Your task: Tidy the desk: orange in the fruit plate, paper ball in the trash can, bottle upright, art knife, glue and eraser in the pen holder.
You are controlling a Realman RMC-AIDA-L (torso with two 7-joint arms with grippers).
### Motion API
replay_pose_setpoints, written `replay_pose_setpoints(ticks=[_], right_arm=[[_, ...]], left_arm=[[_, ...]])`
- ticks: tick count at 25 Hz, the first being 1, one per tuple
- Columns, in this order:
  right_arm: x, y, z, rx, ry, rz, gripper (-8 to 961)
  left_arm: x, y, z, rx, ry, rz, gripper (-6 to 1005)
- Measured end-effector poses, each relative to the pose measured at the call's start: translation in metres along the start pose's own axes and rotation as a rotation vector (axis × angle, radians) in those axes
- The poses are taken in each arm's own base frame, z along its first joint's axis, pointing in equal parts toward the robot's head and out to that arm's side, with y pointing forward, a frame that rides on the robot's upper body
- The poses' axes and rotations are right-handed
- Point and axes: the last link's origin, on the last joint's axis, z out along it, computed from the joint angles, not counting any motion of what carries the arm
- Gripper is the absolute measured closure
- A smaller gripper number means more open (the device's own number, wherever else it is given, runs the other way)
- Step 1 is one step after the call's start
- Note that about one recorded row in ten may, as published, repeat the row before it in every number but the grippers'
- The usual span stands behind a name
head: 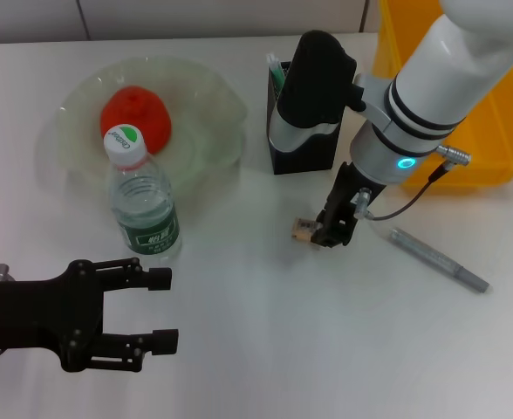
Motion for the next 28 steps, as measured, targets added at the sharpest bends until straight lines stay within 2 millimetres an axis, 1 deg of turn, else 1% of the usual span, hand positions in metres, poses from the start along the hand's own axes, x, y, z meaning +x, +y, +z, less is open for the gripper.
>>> replay_pose_setpoints(ticks=[3,5,6,8,11,13,14,15,17,20,22,24,28], right_arm=[[-0.002,0.003,-0.011,-0.003,-0.034,-0.009,725],[-0.004,0.005,-0.033,-0.002,-0.105,-0.009,724],[-0.004,0.005,-0.033,-0.002,-0.105,-0.009,724],[-0.005,0.004,-0.060,0.020,-0.185,0.001,723],[-0.003,-0.008,-0.102,0.098,-0.319,0.048,707],[-0.001,-0.016,-0.122,0.151,-0.386,0.090,692],[0.000,-0.020,-0.129,0.173,-0.408,0.115,684],[0.001,-0.025,-0.132,0.194,-0.425,0.139,677],[0.001,-0.034,-0.132,0.225,-0.440,0.179,661],[-0.002,-0.047,-0.121,0.248,-0.428,0.210,638],[-0.005,-0.049,-0.111,0.229,-0.405,0.215,622],[-0.006,-0.050,-0.105,0.214,-0.390,0.214,607],[-0.008,-0.050,-0.104,0.215,-0.389,0.209,576]], left_arm=[[0.000,0.000,-0.001,0.001,0.000,-0.001,162],[0.000,0.000,-0.001,0.002,-0.001,-0.001,162],[0.000,0.000,-0.001,0.002,-0.001,-0.001,162],[0.000,0.000,-0.002,0.003,-0.002,0.000,162],[0.000,0.000,-0.002,0.003,-0.003,0.001,162],[0.000,-0.001,-0.002,0.003,-0.004,0.003,162],[0.001,-0.001,-0.002,0.003,-0.004,0.004,162],[0.001,-0.001,-0.002,0.003,-0.004,0.006,162],[0.002,-0.001,-0.001,0.001,-0.004,0.008,162],[0.003,-0.002,-0.001,-0.001,-0.004,0.011,162],[0.003,-0.002,0.000,-0.002,-0.005,0.012,162],[0.004,-0.002,0.000,-0.002,-0.004,0.012,162],[0.004,-0.002,0.000,-0.003,-0.004,0.012,162]])
